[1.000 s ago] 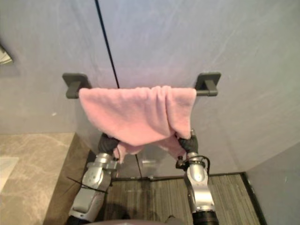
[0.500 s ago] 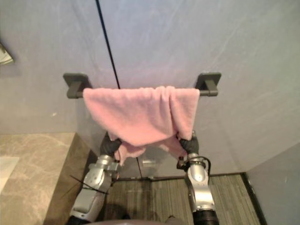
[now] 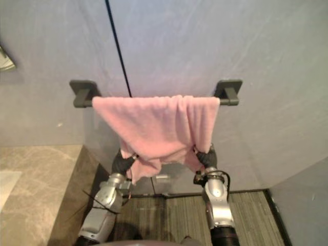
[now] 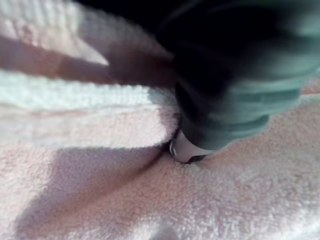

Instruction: Organize washtable

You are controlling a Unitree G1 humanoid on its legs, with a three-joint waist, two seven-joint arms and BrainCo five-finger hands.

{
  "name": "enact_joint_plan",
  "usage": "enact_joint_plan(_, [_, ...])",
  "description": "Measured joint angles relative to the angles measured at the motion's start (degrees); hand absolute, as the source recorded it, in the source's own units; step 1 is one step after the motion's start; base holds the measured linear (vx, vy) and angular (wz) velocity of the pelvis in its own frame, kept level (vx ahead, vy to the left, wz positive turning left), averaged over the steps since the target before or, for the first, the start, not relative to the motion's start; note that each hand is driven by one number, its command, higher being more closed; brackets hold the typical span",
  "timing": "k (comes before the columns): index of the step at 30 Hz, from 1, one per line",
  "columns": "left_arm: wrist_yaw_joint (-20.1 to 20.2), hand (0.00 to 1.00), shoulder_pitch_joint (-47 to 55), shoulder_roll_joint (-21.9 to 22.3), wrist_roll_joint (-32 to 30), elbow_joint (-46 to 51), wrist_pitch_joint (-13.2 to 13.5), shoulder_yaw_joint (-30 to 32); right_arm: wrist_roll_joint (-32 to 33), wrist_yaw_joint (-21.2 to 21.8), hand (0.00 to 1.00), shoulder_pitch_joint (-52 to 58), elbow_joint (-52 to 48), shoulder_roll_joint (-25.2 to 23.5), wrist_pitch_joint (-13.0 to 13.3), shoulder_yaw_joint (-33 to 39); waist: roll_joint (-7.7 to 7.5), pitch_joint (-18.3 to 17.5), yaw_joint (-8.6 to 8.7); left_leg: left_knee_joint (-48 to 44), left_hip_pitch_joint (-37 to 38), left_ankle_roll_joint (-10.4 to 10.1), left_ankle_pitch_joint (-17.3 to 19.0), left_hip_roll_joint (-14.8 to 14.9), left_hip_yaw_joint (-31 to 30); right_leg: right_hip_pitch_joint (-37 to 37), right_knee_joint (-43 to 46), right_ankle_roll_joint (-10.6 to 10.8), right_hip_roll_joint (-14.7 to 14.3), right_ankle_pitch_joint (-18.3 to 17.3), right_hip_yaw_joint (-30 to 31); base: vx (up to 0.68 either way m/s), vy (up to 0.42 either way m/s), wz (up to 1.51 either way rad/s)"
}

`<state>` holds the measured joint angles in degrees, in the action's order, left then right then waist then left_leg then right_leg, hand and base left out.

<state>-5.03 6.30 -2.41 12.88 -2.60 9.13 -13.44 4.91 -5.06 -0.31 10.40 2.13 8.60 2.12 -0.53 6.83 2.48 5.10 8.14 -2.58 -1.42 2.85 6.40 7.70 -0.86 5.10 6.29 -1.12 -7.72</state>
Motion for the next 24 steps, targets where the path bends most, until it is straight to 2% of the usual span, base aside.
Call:
enact_joint_plan(1, [0.0,0.0,0.0,0.0,0.0,-0.18,0.0,0.0,-0.08,0.0,0.0,0.0,0.0,0.0,-0.01,0.03,-0.01,-0.01,0.02,0.0,0.0,0.0,0.0,0.0,0.0,-0.01,0.0,0.0,0.0,0.0,0.01,0.0,0.0,0.0])
enact_joint_plan(15, [-1.54,0.0,0.15,-0.45,1.54,1.56,0.1,2.8,-0.4,-2.4,0.0,0.95,1.17,0.0,-0.13,4.14,-0.2,-0.12,-0.11,-0.02,0.04,0.01,-0.01,-0.01,0.0,0.01,0.06,0.01,-0.01,0.0,-0.05,0.0,0.0,0.0])
enact_joint_plan(19, [-1.55,0.0,1.77,-0.59,2.94,4.88,0.31,2.92,-0.87,-2.47,0.0,3.75,1.16,-0.02,-0.43,4.13,-0.26,-0.16,-0.18,0.0,0.02,0.01,-0.01,-0.03,-0.02,0.02,0.04,0.01,0.01,0.0,-0.09,0.0,0.0,0.0])
enact_joint_plan(24, [-1.25,0.0,4.38,-0.63,3.57,4.28,0.3,2.72,-1.1,-2.38,0.0,7.47,1.17,0.02,-0.83,4.06,-0.28,-0.17,-0.12,-0.06,0.07,0.0,-0.02,0.02,-0.06,0.11,0.04,0.0,-0.04,0.0,-0.13,0.0,0.0,0.0])
